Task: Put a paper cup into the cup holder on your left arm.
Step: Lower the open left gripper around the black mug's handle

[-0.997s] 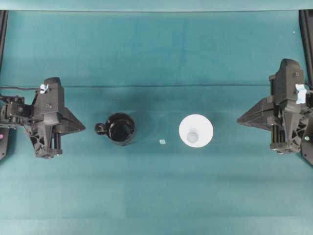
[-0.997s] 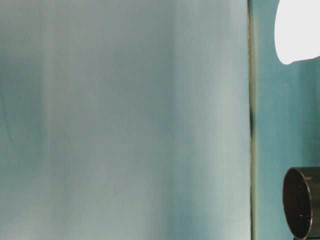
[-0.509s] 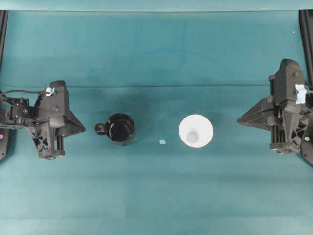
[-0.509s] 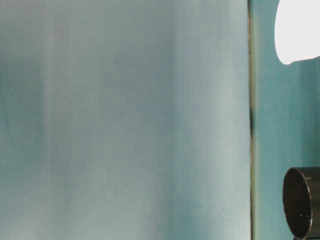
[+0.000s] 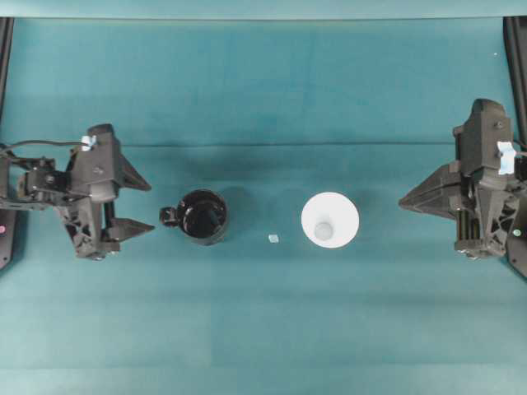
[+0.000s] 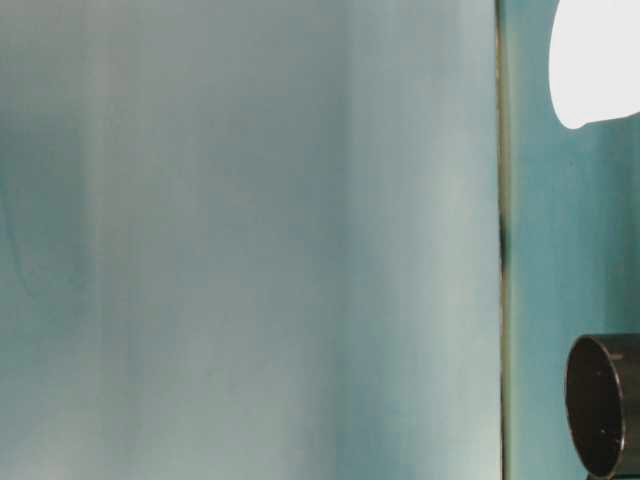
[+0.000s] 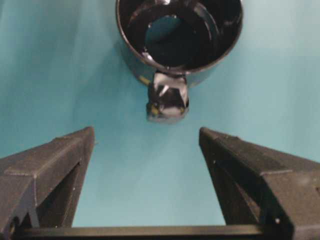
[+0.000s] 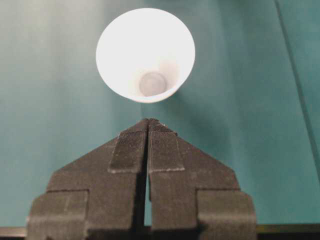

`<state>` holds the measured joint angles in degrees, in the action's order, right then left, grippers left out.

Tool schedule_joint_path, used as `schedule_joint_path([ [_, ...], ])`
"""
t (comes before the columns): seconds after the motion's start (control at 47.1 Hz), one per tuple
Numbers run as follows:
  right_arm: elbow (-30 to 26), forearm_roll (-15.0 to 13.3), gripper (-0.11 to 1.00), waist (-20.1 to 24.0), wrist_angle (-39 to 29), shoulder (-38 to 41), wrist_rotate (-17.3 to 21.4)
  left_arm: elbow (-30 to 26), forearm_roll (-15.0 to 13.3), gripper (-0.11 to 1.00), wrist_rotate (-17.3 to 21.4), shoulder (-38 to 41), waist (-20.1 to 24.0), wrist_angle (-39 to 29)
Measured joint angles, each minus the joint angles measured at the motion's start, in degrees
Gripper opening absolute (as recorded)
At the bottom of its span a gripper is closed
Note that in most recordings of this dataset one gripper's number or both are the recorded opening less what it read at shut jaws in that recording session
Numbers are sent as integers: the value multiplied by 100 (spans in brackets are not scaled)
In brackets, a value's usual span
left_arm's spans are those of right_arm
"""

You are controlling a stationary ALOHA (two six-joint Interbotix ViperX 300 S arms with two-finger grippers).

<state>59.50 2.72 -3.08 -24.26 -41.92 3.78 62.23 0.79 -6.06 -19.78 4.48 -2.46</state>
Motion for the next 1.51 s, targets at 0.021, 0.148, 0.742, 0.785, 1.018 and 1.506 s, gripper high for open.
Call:
schedule_joint_path([
  [0.021, 0, 0, -1, 0, 0, 0, 0, -9, 0, 92, 0, 26, 0, 9],
  [0.148, 0, 0, -1, 0, 0, 9, 9, -35, 0, 92, -9, 202, -44, 132],
  [0.742, 0, 0, -1, 0, -9, 9, 0, -44, 0, 92, -44, 853, -79, 984],
  [0.785, 9, 0, -1, 0, 0, 9, 0, -53, 9, 92, -44, 861, -79, 993],
  [1.018, 0, 0, -1, 0, -9, 9, 0, -53, 0, 91, -44, 870, -79, 1002],
  [1.506, 0, 0, -1, 0, -9, 9, 9, -44, 0, 38, -26, 870, -88, 1011],
])
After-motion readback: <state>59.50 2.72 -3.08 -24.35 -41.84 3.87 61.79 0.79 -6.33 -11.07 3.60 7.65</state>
